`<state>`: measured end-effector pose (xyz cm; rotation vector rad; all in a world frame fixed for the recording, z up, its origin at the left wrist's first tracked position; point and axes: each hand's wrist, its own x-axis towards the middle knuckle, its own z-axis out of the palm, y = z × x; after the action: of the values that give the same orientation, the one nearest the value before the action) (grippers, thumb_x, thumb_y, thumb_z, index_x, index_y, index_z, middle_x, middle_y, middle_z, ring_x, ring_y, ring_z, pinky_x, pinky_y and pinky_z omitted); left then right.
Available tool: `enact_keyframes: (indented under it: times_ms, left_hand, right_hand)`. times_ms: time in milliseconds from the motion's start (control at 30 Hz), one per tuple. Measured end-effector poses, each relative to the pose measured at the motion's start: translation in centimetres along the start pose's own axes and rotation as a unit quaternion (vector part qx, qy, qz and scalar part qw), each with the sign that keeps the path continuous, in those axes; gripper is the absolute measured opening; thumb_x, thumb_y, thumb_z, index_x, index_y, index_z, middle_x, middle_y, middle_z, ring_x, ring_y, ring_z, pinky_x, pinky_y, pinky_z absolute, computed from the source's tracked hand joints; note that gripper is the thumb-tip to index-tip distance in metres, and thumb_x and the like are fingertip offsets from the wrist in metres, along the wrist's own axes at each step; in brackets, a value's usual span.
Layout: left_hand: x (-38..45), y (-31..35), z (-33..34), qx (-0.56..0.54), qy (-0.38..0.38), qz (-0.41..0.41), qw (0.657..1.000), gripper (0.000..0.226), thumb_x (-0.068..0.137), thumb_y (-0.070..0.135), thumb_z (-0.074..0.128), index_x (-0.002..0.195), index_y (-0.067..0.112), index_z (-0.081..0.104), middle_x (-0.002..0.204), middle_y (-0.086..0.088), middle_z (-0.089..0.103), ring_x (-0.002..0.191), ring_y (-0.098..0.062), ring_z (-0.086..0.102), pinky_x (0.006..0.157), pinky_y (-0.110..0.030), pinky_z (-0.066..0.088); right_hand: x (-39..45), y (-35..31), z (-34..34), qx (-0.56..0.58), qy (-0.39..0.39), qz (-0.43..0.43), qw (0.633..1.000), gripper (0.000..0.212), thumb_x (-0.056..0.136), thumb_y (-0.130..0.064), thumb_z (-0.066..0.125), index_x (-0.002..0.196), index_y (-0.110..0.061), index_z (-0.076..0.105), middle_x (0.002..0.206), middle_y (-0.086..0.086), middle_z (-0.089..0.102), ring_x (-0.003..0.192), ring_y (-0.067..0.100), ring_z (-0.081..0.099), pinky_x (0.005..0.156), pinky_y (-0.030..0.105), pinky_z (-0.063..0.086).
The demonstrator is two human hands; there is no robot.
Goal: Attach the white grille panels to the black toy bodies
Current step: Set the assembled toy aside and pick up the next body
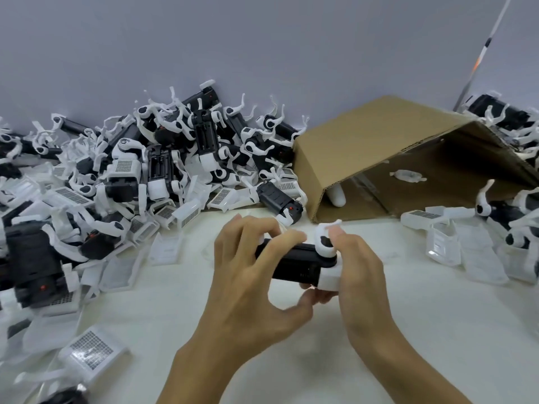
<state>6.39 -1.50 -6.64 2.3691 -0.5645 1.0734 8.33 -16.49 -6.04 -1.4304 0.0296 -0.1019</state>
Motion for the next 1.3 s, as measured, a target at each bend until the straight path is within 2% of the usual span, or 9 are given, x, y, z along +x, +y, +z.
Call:
enact_keyframes:
  times_ms: [133, 233, 300, 400, 533, 633, 733, 933, 1300]
  left_hand:
    - [0.0, -0.9, 0.0, -0.048, 0.06, -0.022, 0.997, 0.041, 0.08, 0.035, 0.078, 0.108, 0.021, 0.052, 0.105, -0.002, 0.058, 0.097, -0.024, 0.057, 0.078, -0.035, 0.05]
    - [0.3, -0.3, -0.3, -0.215, 0.094, -0.157, 0.96, 0.021, 0.088, 0.036, 0.068, 0.106, 0.033, 0.059, 0.095, 0.012, 0.067, 0.091, -0.01, 0.066, 0.073, -0.013, 0.05]
    - [0.4, 0.2, -0.3, -0.333, 0.109, -0.274, 0.895, 0.011, 0.092, 0.038, 0.066, 0.103, 0.035, 0.065, 0.088, 0.008, 0.072, 0.084, -0.011, 0.069, 0.071, -0.021, 0.054]
    - [1.0, 0.8, -0.5, -0.509, 0.091, -0.436, 0.737, 0.02, 0.091, 0.038, 0.066, 0.101, 0.022, 0.071, 0.094, -0.012, 0.075, 0.08, -0.027, 0.072, 0.066, -0.042, 0.059]
    - [1.5, 1.2, -0.8, -0.623, 0.097, -0.507, 0.588, 0.037, 0.1, 0.034, 0.05, 0.102, 0.011, 0.079, 0.106, -0.017, 0.075, 0.081, -0.023, 0.074, 0.062, -0.028, 0.059]
    - [1.5, 1.1, -1.1, -0.679, 0.091, -0.517, 0.513, 0.048, 0.096, 0.043, 0.053, 0.104, 0.002, 0.078, 0.102, -0.014, 0.074, 0.081, -0.021, 0.072, 0.066, -0.027, 0.06]
    - [1.5, 1.1, -1.2, -0.675, 0.059, -0.515, 0.526, 0.047, 0.095, 0.045, 0.053, 0.094, 0.006, 0.08, 0.09, -0.014, 0.07, 0.075, -0.019, 0.068, 0.067, -0.027, 0.057]
    - [1.5, 1.1, -1.1, -0.656, 0.061, -0.521, 0.542, 0.051, 0.094, 0.047, 0.053, 0.102, 0.002, 0.076, 0.089, -0.015, 0.067, 0.07, -0.022, 0.065, 0.057, -0.027, 0.056]
    - [1.7, 1.1, -1.3, -0.644, 0.096, -0.528, 0.545, 0.062, 0.095, 0.046, 0.051, 0.133, -0.002, 0.059, 0.101, -0.014, 0.067, 0.079, -0.023, 0.063, 0.064, -0.031, 0.057]
  right_hand:
    - [0.2, -0.6, 0.0, 0.055, -0.02, 0.049, 0.997, 0.071, 0.084, -0.08, 0.042, 0.11, -0.017, 0.063, 0.068, 0.018, 0.072, 0.047, 0.027, 0.063, 0.055, 0.036, 0.053]
    - [0.1, -0.7, 0.1, 0.052, -0.023, -0.007, 0.998, 0.063, 0.09, -0.073, 0.044, 0.104, -0.016, 0.066, 0.062, 0.017, 0.069, 0.049, 0.025, 0.062, 0.05, 0.026, 0.052]
    - [-0.3, -0.6, 0.3, 0.024, -0.019, -0.06, 0.998, 0.054, 0.087, -0.067, 0.051, 0.096, -0.016, 0.067, 0.059, 0.01, 0.066, 0.047, 0.017, 0.056, 0.048, 0.021, 0.047]
    - [-1.0, -0.5, 0.4, -0.027, -0.033, -0.161, 0.986, 0.044, 0.077, -0.062, 0.061, 0.104, -0.028, 0.064, 0.077, -0.003, 0.068, 0.062, 0.007, 0.06, 0.06, 0.018, 0.05]
    - [-1.5, -0.1, 0.2, -0.168, -0.121, -0.305, 0.929, 0.059, 0.069, -0.07, 0.073, 0.114, -0.034, 0.061, 0.121, -0.011, 0.057, 0.116, 0.016, 0.057, 0.083, 0.018, 0.047]
    - [-1.5, 0.7, 0.4, -0.193, -0.198, -0.313, 0.908, 0.049, 0.066, -0.045, 0.089, 0.107, -0.036, 0.065, 0.135, -0.002, 0.047, 0.133, 0.017, 0.049, 0.103, 0.023, 0.043]
    - [-1.4, 1.2, 0.6, -0.203, -0.181, -0.312, 0.91, 0.037, 0.072, -0.025, 0.087, 0.098, -0.037, 0.064, 0.135, -0.003, 0.046, 0.134, 0.014, 0.048, 0.105, 0.021, 0.041]
    - [-1.6, 1.4, 0.8, -0.198, -0.175, -0.31, 0.913, 0.029, 0.076, -0.017, 0.084, 0.098, -0.03, 0.07, 0.136, -0.005, 0.045, 0.133, 0.016, 0.047, 0.103, 0.019, 0.042]
    - [-1.9, 1.4, 1.2, -0.194, -0.135, -0.333, 0.913, 0.018, 0.076, -0.022, 0.082, 0.087, -0.034, 0.073, 0.13, -0.002, 0.049, 0.128, 0.019, 0.049, 0.089, 0.026, 0.046]
